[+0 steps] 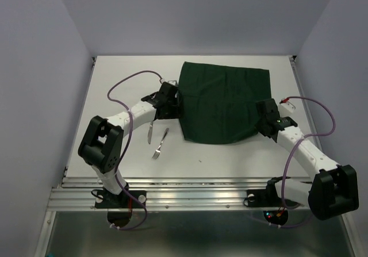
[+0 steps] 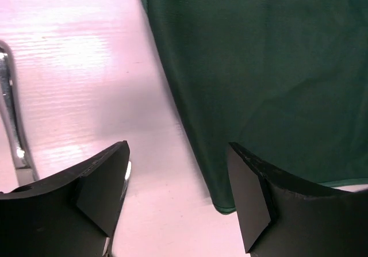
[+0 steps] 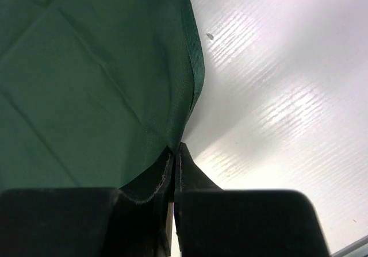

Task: Fold the napkin into a case and place the utensils inside
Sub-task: Flatten out the crumpled napkin at the center of the board.

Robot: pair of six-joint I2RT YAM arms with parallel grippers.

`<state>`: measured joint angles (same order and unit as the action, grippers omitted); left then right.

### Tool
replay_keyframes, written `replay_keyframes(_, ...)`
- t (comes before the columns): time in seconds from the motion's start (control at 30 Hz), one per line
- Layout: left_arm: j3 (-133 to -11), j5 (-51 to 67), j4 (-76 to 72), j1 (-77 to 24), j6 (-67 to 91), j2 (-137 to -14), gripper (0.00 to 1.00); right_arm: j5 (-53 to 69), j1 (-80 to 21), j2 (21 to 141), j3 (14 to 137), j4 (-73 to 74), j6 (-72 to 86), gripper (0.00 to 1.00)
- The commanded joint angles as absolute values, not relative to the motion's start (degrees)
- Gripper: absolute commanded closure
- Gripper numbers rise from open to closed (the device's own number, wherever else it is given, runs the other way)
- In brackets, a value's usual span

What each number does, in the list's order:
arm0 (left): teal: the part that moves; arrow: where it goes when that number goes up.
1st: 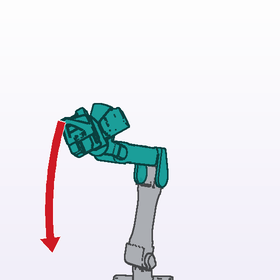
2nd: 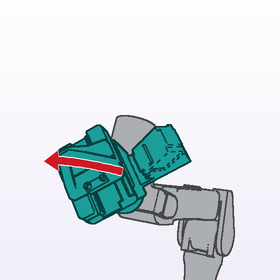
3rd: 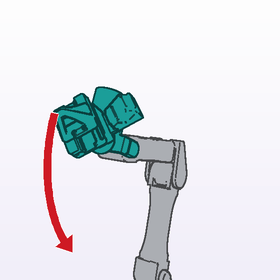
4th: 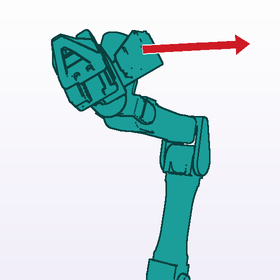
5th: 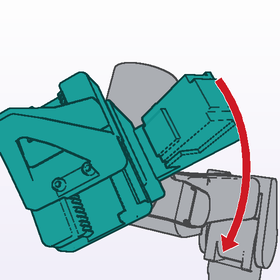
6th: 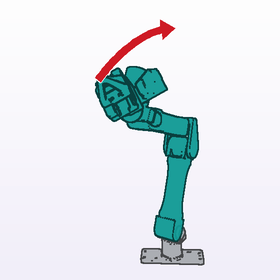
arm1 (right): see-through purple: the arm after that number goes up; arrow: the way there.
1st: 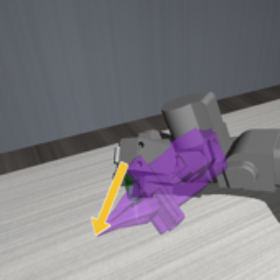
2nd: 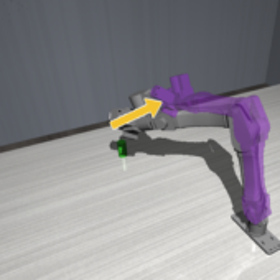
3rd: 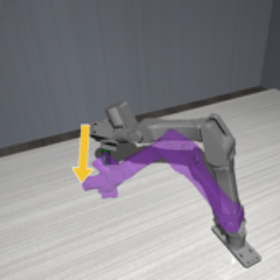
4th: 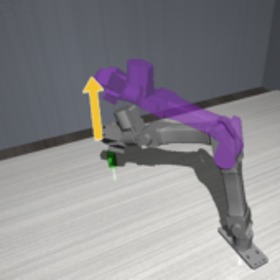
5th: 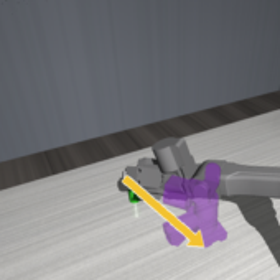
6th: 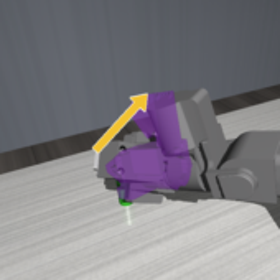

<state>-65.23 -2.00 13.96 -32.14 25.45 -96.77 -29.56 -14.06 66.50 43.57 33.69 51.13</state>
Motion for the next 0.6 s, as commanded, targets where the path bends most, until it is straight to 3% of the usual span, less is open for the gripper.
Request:
replay_keyframes(0.0,-63.21,3.24,12.66,-32.17,25.92,-94.83,0.23,-32.43,-13.89,66.45,44.91,35.07,49.92,0.99)
replay_keyframes(0.17,-59.86,9.05,8.53,-32.52,29.17,-95.10,0.35,-31.55,-13.36,65.57,43.51,34.98,50.54,0.99)
replay_keyframes(0.4,-58.71,8.53,6.60,-33.49,31.37,-99.05,0.50,-31.47,-13.36,65.13,43.50,34.98,50.54,0.99)
replay_keyframes(0.53,-60.46,8.18,5.45,-33.49,30.68,-100.89,0.65,-32.08,-13.36,64.95,43.59,34.98,50.10,0.99)
replay_keyframes(0.57,-62.21,8.00,5.62,-33.49,29.72,-101.68,0.77,-32.17,-13.36,64.95,43.59,34.98,50.01,0.99)
